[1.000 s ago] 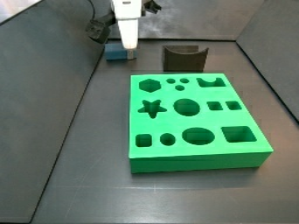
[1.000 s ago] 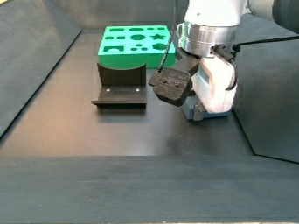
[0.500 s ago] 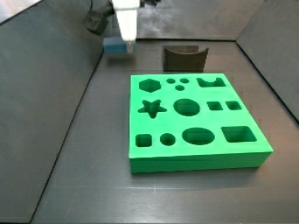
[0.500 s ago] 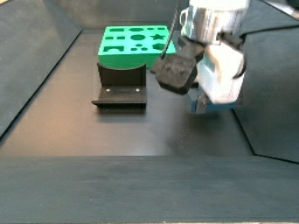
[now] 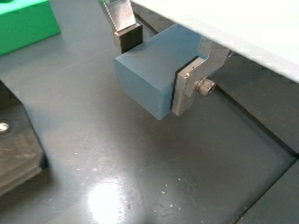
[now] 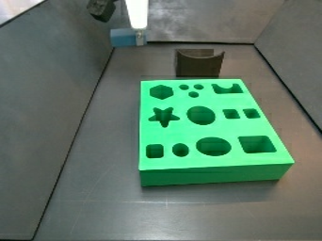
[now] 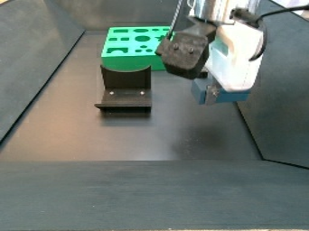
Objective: Pick up the rectangle object. Move up. Place the rectangle object on the fixture. Regrasp the rectangle object. Move to above the board. Insert the rectangle object.
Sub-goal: Place the rectangle object on the fixture.
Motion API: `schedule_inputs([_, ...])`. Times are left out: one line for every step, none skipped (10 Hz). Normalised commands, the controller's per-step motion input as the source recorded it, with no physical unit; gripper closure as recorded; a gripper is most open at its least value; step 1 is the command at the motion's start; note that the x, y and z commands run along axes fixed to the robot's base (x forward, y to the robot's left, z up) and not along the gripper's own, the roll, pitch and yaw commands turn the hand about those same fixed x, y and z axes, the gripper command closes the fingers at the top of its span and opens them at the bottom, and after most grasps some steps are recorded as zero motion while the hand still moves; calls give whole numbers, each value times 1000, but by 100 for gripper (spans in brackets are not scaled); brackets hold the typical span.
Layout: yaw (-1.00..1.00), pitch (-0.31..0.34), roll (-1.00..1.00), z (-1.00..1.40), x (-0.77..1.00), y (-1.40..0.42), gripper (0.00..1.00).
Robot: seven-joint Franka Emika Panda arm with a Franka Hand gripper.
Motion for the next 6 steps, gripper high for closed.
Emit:
schedule_inputs([-8, 38, 3, 1000, -18, -2, 100])
schedule_inputs([-17, 43, 18, 1000, -18, 1, 100])
schedule_inputs([-27, 49, 34, 1000, -22, 4, 100])
schedule_inputs([-33, 55, 55, 1000, -29, 6, 100])
schedule_inputs([-28, 58, 65, 1000, -33, 6, 100])
schedule_inputs([-14, 59, 71, 1000, -35, 3, 100])
